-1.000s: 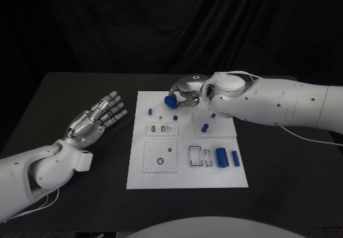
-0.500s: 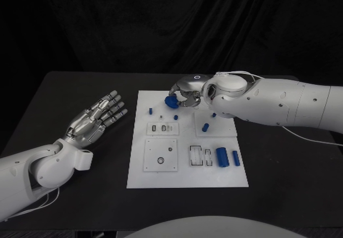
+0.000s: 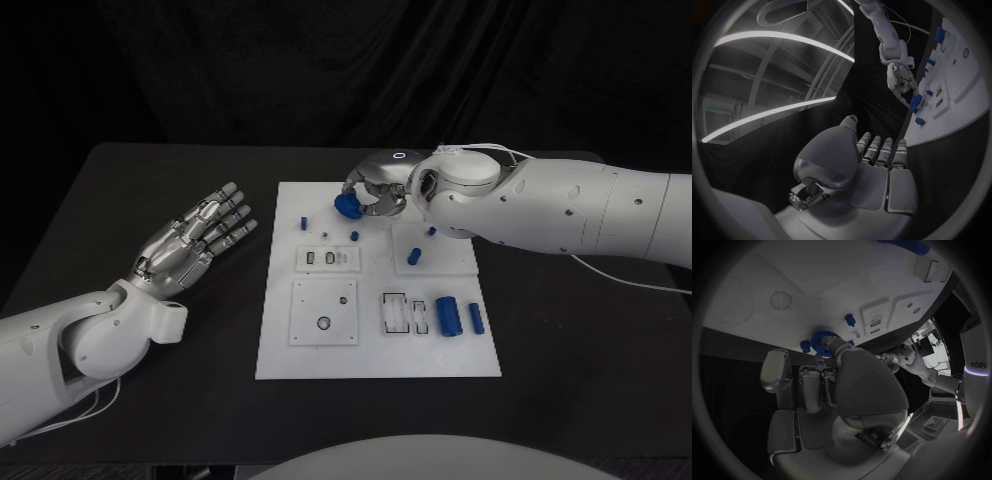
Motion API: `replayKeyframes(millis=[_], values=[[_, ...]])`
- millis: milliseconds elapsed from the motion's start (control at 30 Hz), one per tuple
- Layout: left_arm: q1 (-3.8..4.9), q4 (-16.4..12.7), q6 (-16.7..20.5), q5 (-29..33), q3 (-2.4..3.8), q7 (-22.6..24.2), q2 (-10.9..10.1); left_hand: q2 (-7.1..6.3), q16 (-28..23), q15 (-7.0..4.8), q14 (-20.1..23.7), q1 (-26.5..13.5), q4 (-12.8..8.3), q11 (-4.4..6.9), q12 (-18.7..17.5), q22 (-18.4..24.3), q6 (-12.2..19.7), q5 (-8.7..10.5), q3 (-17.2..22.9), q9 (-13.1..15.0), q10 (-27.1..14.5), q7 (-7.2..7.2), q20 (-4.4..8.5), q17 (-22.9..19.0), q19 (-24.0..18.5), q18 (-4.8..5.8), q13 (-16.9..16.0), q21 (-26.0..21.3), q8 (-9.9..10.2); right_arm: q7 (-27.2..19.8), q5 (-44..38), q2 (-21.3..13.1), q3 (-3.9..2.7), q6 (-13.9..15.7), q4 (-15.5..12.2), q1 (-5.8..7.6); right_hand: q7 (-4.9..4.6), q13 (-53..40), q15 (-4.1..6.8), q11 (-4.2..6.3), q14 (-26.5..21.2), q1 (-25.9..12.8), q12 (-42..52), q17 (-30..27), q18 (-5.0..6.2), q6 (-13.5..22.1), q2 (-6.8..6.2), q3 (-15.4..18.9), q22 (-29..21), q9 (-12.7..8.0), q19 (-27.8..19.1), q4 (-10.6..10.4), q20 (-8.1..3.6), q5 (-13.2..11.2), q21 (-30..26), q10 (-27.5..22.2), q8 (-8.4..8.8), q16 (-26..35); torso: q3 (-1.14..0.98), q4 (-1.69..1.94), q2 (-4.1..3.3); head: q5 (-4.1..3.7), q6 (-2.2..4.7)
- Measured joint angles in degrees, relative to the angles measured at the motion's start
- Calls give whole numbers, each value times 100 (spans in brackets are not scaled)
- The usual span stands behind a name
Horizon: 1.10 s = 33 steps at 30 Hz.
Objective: Assemble the parts on the task board
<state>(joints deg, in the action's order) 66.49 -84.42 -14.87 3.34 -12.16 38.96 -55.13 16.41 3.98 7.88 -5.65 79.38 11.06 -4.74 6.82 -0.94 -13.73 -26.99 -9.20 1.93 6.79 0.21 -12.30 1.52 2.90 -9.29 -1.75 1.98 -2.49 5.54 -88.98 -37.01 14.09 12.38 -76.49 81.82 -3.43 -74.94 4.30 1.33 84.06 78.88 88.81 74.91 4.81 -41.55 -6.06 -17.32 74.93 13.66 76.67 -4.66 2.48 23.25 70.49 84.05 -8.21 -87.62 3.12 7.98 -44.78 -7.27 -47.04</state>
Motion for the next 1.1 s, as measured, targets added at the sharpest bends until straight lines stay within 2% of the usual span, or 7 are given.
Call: replayKeyframes(millis=[67,267,467,533,667,967,1100], values=[[-1,1,-2,0,0,0,0,0,0,0,0,0,0,0,0,0,0,0,0,0,0,0,0,0,0,0,0,0,0,0,0,-7,1,0,-3,-1,-2,0,0,0,0,0,-2,0,15,2,0,0,0,0,-9,0,9,-22,-26,0,1,0,0,-1,0,5,-4],[-4,7,-9,0,0,0,-3,0,0,21,-21,0,0,0,0,0,0,0,0,0,0,0,0,0,0,0,0,0,0,0,0,-23,7,-7,-7,-11,31,1,0,0,0,0,-44,0,15,355,0,0,0,-95,-65,0,14,-95,-161,0,243,41,0,-1,0,10,-12],[-6,19,-15,1,0,0,-2,0,0,21,-21,0,0,0,0,0,0,0,-1,0,0,0,0,-1,0,0,0,0,0,-12,0,-23,10,-8,-19,-17,124,1,0,0,0,0,-118,0,14,1380,0,17,-1,-451,-161,17,-14,-324,-320,0,506,133,1,0,2,11,-20],[-7,22,-16,1,0,-1,-1,0,0,21,-21,0,0,1,0,0,0,0,0,0,0,0,0,-1,0,0,0,0,0,-21,0,-23,10,-8,-22,-18,150,1,0,43,0,0,-163,0,15,1713,0,27,-1,-576,-173,7,-12,-437,-373,-44,545,156,1,0,3,11,-23],[-8,27,-18,1,0,-3,0,0,0,21,-21,0,-15,24,0,0,20,0,15,0,-24,20,0,-1,0,0,0,0,0,-42,0,-20,10,-5,-25,-18,183,1,0,82,0,0,-200,0,15,2012,0,81,-1,-698,-193,-47,-32,-628,-438,-83,545,199,2,-1,3,14,-26],[-9,35,-23,1,0,-7,5,0,0,21,-21,0,-15,24,0,0,20,0,15,-1,-24,20,0,-1,0,0,0,0,0,-82,1,-23,10,14,-35,-18,181,2,0,81,0,-6,-200,0,14,1994,6,120,-1,-709,-235,-55,-33,-688,-467,-125,545,206,2,1,3,14,-32],[-10,32,-25,1,0,-7,0,0,0,21,-21,0,-15,24,0,0,20,0,15,-1,-24,20,0,-1,0,0,0,0,0,-103,0,-121,9,96,-119,-18,116,2,0,73,0,-71,-200,0,14,1483,71,170,-1,-612,-234,-108,-33,-688,-467,-117,430,206,2,4,3,14,-33]])
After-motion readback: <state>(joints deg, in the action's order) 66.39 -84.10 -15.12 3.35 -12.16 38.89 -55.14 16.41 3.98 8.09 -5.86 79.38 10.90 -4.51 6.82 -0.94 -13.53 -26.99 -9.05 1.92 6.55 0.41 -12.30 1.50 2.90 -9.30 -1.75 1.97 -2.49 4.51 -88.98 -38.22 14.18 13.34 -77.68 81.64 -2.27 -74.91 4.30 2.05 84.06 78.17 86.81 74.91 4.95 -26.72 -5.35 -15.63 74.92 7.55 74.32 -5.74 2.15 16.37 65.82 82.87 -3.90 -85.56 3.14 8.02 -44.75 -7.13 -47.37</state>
